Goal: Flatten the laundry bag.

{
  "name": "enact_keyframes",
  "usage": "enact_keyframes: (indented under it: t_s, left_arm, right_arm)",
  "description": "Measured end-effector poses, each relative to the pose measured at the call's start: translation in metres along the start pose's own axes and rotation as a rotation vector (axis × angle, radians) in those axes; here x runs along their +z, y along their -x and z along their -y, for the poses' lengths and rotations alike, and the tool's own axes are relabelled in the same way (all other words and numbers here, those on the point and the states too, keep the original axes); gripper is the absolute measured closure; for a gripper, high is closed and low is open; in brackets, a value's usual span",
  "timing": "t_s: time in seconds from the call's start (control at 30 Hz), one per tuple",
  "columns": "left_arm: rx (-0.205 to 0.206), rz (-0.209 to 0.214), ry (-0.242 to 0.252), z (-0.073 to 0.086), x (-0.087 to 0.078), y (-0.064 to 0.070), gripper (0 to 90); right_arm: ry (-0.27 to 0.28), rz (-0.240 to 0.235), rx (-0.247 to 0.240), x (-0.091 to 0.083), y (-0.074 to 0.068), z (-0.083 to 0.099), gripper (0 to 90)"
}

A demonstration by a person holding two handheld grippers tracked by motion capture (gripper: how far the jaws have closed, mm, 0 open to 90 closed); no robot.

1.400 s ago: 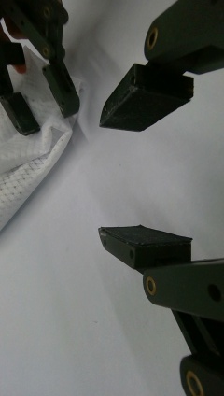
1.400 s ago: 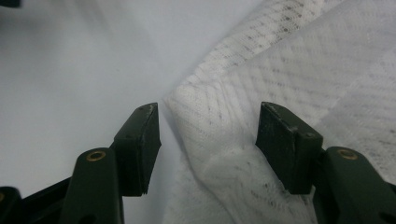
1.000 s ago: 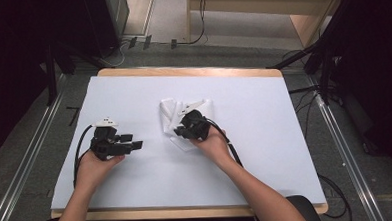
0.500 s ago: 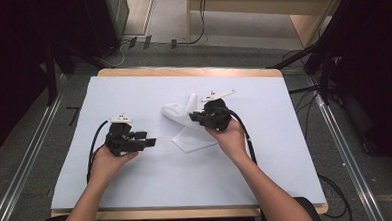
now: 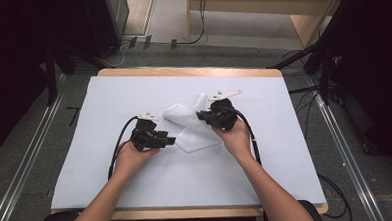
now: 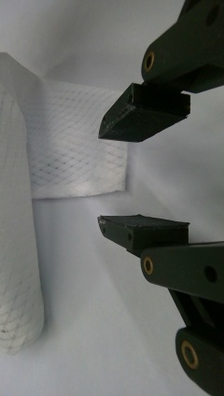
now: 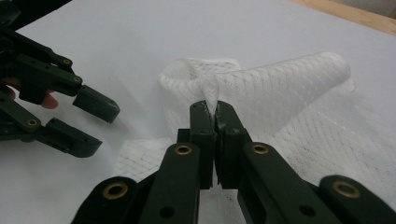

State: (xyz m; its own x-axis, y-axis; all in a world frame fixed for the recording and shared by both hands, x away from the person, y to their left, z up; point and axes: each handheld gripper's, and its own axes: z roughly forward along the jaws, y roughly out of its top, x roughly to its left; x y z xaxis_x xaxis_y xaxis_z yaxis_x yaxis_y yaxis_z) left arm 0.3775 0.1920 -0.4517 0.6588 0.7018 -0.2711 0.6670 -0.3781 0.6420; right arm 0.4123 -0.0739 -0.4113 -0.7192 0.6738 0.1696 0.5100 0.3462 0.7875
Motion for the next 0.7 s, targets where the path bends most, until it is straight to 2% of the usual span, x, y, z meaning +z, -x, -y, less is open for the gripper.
enact_keyframes:
  t_s: [0.17, 0.3, 0.33, 0.37, 0.53, 0.63, 0.7]
  left_arm:
    - [0.018, -0.006, -0.007, -0.003, 0.011, 0.002, 53.6]
    - [0.029, -0.003, -0.018, -0.004, 0.016, 0.003, 58.5]
    - [0.031, 0.000, -0.018, -0.004, 0.017, 0.004, 60.9]
    - [0.039, -0.017, -0.018, -0.004, 0.018, 0.005, 63.0]
    - [0.062, -0.044, -0.017, -0.004, 0.021, 0.007, 78.6]
    - [0.052, -0.019, -0.022, -0.003, 0.022, 0.007, 88.6]
    - [0.055, -0.016, -0.028, -0.004, 0.021, 0.007, 90.0]
  right_arm:
    - [0.002, 0.008, 0.003, -0.003, 0.002, 0.003, 89.1]
    - [0.001, 0.014, 0.007, -0.004, 0.004, 0.005, 89.1]
    - [0.000, 0.015, 0.007, -0.005, 0.004, 0.005, 89.1]
    - [0.000, 0.016, 0.010, -0.005, 0.004, 0.006, 89.0]
    - [0.007, 0.024, 0.019, -0.009, 0.006, 0.007, 89.0]
    - [0.012, 0.029, 0.027, -0.012, 0.008, 0.008, 89.0]
    - [0.016, 0.032, 0.027, -0.013, 0.010, 0.008, 89.0]
